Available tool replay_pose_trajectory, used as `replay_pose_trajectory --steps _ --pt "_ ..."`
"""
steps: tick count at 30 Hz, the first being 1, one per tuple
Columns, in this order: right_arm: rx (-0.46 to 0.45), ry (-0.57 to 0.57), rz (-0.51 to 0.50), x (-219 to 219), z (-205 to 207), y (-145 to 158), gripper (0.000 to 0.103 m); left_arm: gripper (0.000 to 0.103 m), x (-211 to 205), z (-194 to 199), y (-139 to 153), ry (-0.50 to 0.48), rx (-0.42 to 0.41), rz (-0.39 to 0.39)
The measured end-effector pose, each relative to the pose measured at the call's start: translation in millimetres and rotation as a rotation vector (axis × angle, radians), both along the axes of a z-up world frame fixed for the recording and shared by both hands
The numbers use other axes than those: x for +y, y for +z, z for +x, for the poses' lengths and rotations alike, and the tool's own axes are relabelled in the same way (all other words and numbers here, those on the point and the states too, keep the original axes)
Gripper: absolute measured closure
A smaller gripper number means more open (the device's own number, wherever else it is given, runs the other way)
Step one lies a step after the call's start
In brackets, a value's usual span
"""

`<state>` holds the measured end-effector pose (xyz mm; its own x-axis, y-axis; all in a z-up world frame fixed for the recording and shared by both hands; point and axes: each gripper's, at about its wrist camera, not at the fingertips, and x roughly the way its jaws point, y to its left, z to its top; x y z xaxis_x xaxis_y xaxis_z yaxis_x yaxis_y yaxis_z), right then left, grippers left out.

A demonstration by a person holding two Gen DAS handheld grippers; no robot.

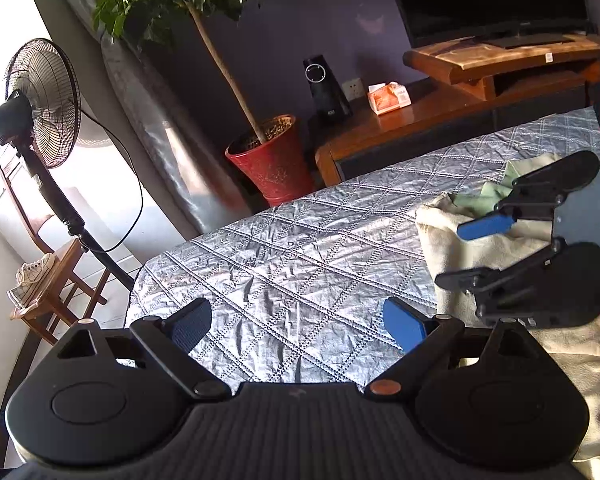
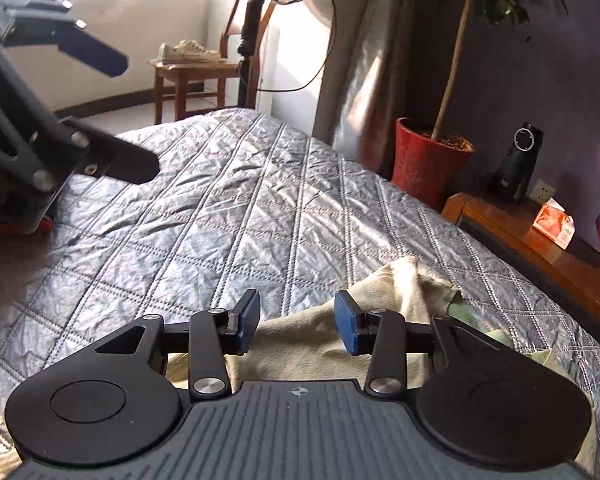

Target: Fold clothes

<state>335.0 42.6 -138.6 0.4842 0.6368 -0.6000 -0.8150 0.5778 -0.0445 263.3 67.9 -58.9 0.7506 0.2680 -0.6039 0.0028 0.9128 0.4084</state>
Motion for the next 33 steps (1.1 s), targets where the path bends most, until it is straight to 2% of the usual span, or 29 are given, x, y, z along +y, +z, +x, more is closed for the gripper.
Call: replay_pose_trajectory --steps 2,5,8,10,12,13,15,18,21,24,25,27,29,31,33 --pt "0.087 -0.065 0.037 -3 29 -4 0.047 0.012 -3 1 -1 -0.008 0.002 0.003" --pt "0.167 -0.064 -0.010 11 61 -27 0.047 0.012 -5 2 -2 -0.017 0.001 0.003" --pt "0.102 -0.128 -0.009 26 79 -38 0.048 0.012 -7 2 -3 -0.024 0.005 0.010" --pt "0.159 -0.223 0.048 23 97 -37 0.038 0.012 -7 2 -4 -0.022 0.008 0.011" --pt "0.218 -0.286 0.172 8 103 -30 0.034 0.012 -6 2 -5 -0.022 0.010 0.012" --pt "0.207 -0.303 0.205 1 99 -26 0.030 0.012 -6 2 -5 -0.022 0.010 0.011" --pt "0.166 -0.281 0.145 1 90 -26 0.028 0.012 -9 2 -4 -0.030 0.007 0.011" --pt "0.206 -0.205 0.075 13 90 -39 0.030 0.012 -14 2 -4 -0.045 0.004 0.014" --pt "0.194 -0.193 0.110 18 94 -35 0.030 0.012 -15 3 -4 -0.051 0.005 0.010" --pt "0.189 -0.248 0.259 3 92 -22 0.029 0.012 -12 2 -3 -0.046 0.000 0.002" --pt "0.185 -0.242 0.291 -1 90 -19 0.033 0.012 -10 2 -2 -0.042 -0.001 -0.002" --pt "0.175 -0.206 0.260 2 84 -18 0.038 0.012 -6 1 -1 -0.033 -0.003 -0.006" --pt "0.216 -0.173 0.229 7 83 -24 0.043 0.012 -3 0 -1 -0.024 -0.004 -0.008" --pt "0.330 -0.188 0.210 11 95 -39 0.044 0.012 -2 0 0 -0.022 -0.005 -0.013" --pt "0.357 -0.212 0.240 12 103 -43 0.044 0.012 -4 1 0 -0.030 -0.005 -0.014"
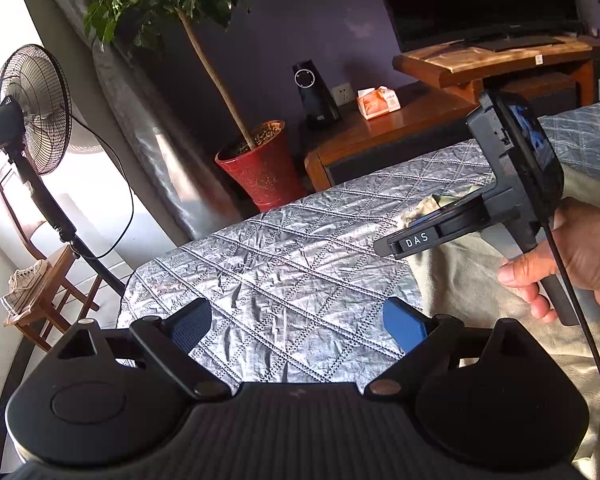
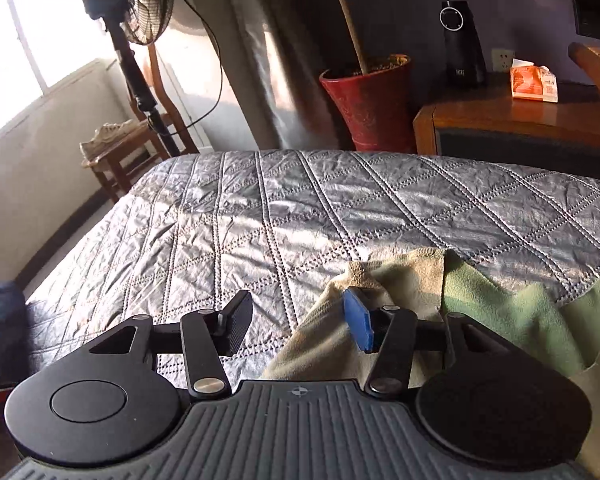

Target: Fold clothes

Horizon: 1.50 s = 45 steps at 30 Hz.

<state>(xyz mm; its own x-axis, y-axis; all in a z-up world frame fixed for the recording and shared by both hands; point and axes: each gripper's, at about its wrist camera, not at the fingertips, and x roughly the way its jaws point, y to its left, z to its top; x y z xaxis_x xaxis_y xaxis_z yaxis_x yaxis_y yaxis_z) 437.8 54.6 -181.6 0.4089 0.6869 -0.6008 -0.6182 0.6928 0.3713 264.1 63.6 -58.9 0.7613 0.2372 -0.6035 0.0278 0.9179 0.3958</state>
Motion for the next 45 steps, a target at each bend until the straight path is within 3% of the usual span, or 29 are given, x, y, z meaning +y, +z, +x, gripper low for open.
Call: replay_pose_trajectory --steps 2,3,4,6,7,8,10,12,13,15,17,22,26,32,35,37,39,42,45 --pt "0.007 0.006 -0.001 7 4 2 0.037 0.012 -3 0 0 -0.009 0.000 0.001" --pt "-0.002 0.035 -0.022 15 3 3 0.024 0.012 -4 0 0 -0.013 0.001 0.001" --pt "-0.024 0.071 -0.058 24 -1 5 0.018 0.012 -5 0 0 -0.017 0.001 0.001" --pt "-0.059 0.106 -0.066 28 -9 10 0.020 0.012 -5 -1 0 -0.019 0.000 0.002" --pt "-0.072 0.086 -0.029 22 -12 13 0.034 0.012 -5 -2 1 -0.019 -0.001 0.002" --pt "-0.086 0.066 0.009 17 -14 17 0.037 0.012 -4 -2 1 -0.018 -0.002 0.002" --pt "-0.063 -0.041 0.069 3 -7 16 0.032 0.012 -3 -2 1 -0.012 -0.001 -0.001" --pt "0.009 -0.032 0.039 6 4 3 0.024 0.012 -3 -2 1 -0.014 -0.002 -0.007" --pt "-0.001 0.007 0.029 10 3 1 0.017 0.012 -4 -1 2 -0.015 -0.003 -0.010" --pt "-0.005 0.031 0.020 11 -2 7 0.018 0.012 -6 0 3 -0.020 -0.006 -0.015" --pt "0.024 0.031 0.103 -2 -9 14 0.020 0.012 -8 -1 2 -0.029 -0.007 -0.015" --pt "-0.099 -0.182 0.098 -78 -38 31 0.017 0.011 -6 1 -7 -0.023 0.015 -0.004" --pt "-0.050 -0.417 0.148 -162 -44 19 0.015 0.010 -2 4 -7 -0.022 0.024 -0.038" --pt "0.067 -0.615 0.278 -265 -66 -4 0.016 0.008 -4 12 -21 -0.019 0.085 -0.166" --pt "0.095 -0.636 0.204 -289 -72 -11 0.016 0.008 -11 14 -31 -0.021 0.124 -0.181" --pt "0.110 -0.616 0.201 -300 -69 -13 0.016 0.008 -14 16 -33 -0.018 0.129 -0.210" --pt "0.134 -0.556 0.199 -300 -55 -12 0.017 0.006 -11 24 -33 -0.016 0.129 -0.306" --pt "0.120 -0.433 0.150 -283 -30 -6 0.017 0.005 7 43 -32 0.057 0.110 -0.518" --pt "0.111 -0.318 0.143 -263 -6 2 0.017 0.005 13 63 -32 0.068 0.087 -0.597"
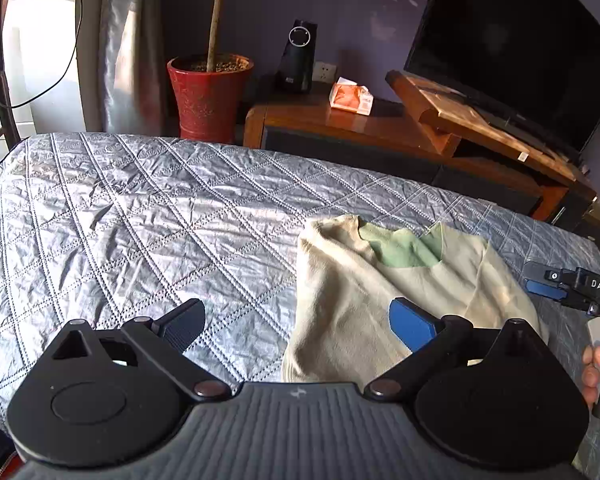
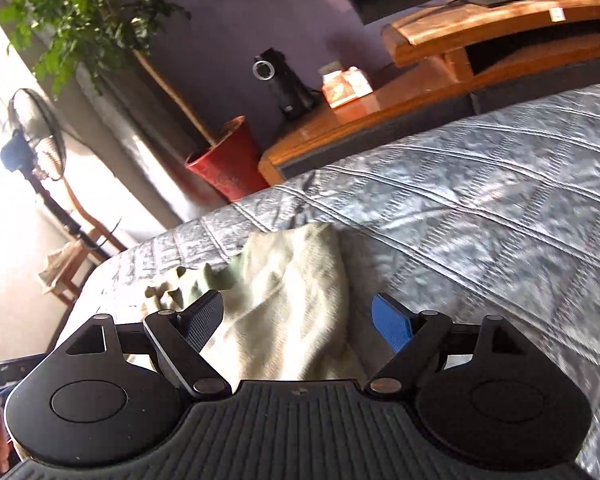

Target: Fold clothes

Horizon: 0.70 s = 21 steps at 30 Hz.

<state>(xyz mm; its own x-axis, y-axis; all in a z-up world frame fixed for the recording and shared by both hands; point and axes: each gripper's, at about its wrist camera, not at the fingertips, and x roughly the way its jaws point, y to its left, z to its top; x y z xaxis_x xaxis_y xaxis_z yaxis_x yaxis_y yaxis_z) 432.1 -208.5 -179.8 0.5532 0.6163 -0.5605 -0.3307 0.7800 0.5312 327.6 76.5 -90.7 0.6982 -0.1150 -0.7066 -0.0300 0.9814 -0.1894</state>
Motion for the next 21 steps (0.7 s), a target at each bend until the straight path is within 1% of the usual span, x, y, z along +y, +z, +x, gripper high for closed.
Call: replay_pose_trajectory --steps 2,3,5,6,7,8,10,12,13,14,15,16,18,19,20,21 --pt "-0.008 0.036 -0.039 12 14 3 0.017 0.005 -2 14 -7 -0.021 -0.018 0.009" --pt "-0.015 0.044 -0.048 14 21 5 0.017 0.005 0 21 -12 -0.020 -0.015 -0.011" --pt "-0.026 0.057 -0.051 17 33 8 0.017 0.011 8 34 -28 0.010 0.012 -0.111" --pt "-0.029 0.061 -0.049 17 39 9 0.017 0.012 11 39 -35 0.022 0.016 -0.163" --pt "-0.025 0.068 -0.046 17 44 9 0.017 0.013 11 43 -40 0.031 0.015 -0.190" --pt "-0.017 0.079 -0.043 17 49 8 0.017 0.013 9 47 -43 0.028 0.007 -0.189" --pt "0.004 0.113 -0.039 18 58 5 0.018 0.012 -1 52 -47 -0.015 -0.004 -0.124" --pt "0.036 0.173 -0.042 21 62 -3 0.017 0.012 -12 56 -54 -0.072 0.004 -0.051" --pt "0.052 0.202 -0.043 23 64 -6 0.017 0.012 -17 57 -58 -0.093 0.014 -0.029" --pt "0.055 0.222 -0.046 24 65 -9 0.017 0.009 -18 57 -62 -0.105 0.016 -0.033" --pt "0.045 0.230 -0.041 24 65 -11 0.015 0.006 -19 55 -65 -0.113 0.001 -0.048" --pt "0.043 0.229 -0.021 23 66 -13 0.015 0.004 -18 54 -66 -0.118 -0.012 -0.071" --pt "0.057 0.213 0.042 17 71 -17 0.015 0.009 -14 53 -66 -0.125 -0.029 -0.133" --pt "0.059 0.210 0.063 16 73 -18 0.015 0.022 -12 54 -67 -0.136 -0.032 -0.162" --pt "0.051 0.214 0.047 17 73 -18 0.016 0.026 -11 54 -67 -0.146 -0.036 -0.191" --pt "0.038 0.219 0.010 20 72 -17 0.027 0.027 -11 53 -67 -0.152 -0.037 -0.191"
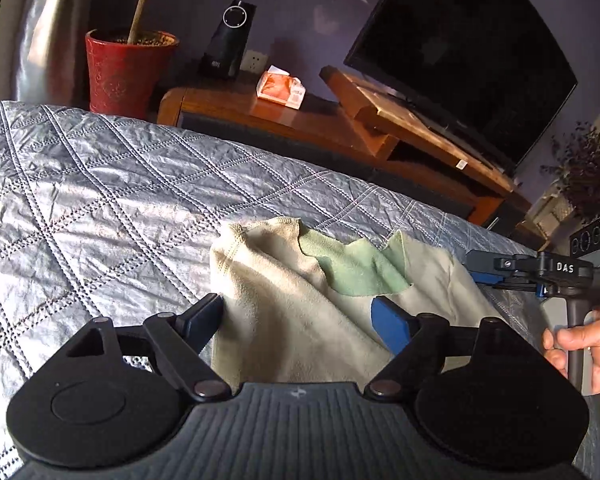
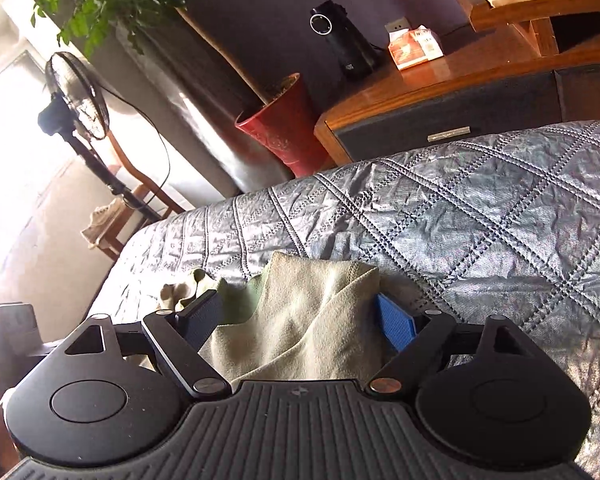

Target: Fold clothes

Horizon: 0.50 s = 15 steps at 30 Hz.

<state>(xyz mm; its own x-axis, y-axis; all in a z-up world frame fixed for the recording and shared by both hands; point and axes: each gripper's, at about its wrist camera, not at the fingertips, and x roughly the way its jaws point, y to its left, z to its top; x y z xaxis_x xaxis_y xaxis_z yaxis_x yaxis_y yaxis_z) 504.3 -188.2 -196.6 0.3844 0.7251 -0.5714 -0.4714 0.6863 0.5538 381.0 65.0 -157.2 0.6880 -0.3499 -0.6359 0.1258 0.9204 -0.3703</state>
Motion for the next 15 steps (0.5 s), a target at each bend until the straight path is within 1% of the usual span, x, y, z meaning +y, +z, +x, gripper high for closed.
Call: replay_pose_trajectory --steps 1,2,3,5,6,7,8,9,10,12,14,15 --pt "-0.004 0.010 -0.028 3 0 0 0.054 0.031 -3 0 0 -0.002 -0.005 0.028" --pt "0.000 0.022 -0.051 7 2 0 0.068 0.032 -4 0 0 -0.003 -0.008 0.043" --pt "0.003 0.026 -0.057 8 3 -1 0.070 0.032 -5 0 0 -0.003 -0.009 0.049" --pt "0.012 0.027 -0.041 9 5 -1 0.069 0.035 -5 2 1 0.004 -0.008 0.058" --pt "0.020 0.031 -0.029 9 6 -1 0.063 0.037 -4 4 1 0.021 -0.003 0.050" --pt "0.025 0.037 -0.014 9 8 -1 0.050 0.037 -2 7 2 0.042 0.002 0.038" --pt "0.029 0.044 0.004 9 9 0 0.043 0.036 1 10 2 0.059 0.006 0.025" --pt "0.005 0.042 -0.009 10 9 3 0.029 0.035 4 12 2 0.071 0.008 0.013" --pt "-0.037 0.033 -0.043 13 7 8 0.016 0.035 7 13 2 0.076 0.008 0.005" --pt "-0.075 0.024 -0.087 15 8 15 0.016 0.035 9 14 1 0.065 0.004 0.011" --pt "-0.053 0.062 -0.132 23 10 11 0.016 0.032 1 13 3 0.036 -0.006 0.069" --pt "-0.069 0.089 -0.171 29 8 11 0.015 0.032 -4 12 3 0.022 -0.012 0.102"
